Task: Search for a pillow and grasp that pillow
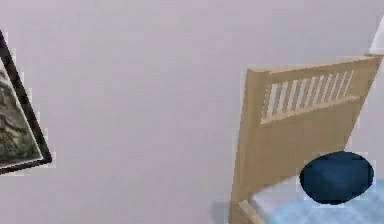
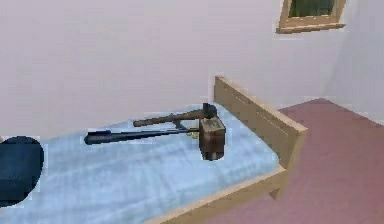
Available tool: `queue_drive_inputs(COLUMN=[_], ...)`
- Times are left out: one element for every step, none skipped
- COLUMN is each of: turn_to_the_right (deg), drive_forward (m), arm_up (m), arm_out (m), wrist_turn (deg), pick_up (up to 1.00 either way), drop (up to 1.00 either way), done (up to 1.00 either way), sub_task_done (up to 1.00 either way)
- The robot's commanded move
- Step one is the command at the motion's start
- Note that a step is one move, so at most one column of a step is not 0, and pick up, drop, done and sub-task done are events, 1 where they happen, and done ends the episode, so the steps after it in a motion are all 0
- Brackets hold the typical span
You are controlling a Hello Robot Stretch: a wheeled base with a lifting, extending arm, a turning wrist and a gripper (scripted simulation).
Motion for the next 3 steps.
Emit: queue_drive_inputs(turn_to_the_right=[33.0, 0.0, -45.0], drive_forward=[0.00, 0.45, 0.00], arm_up=[0.00, 0.00, 0.00], arm_out=[0.00, 0.00, 0.00], wrist_turn=[0.0, 0.0, 0.0], pick_up=[0.00, 0.00, 0.00], drop=[0.00, 0.00, 0.00], done=[0.00, 0.00, 0.00], sub_task_done=[0.00, 0.00, 0.00])
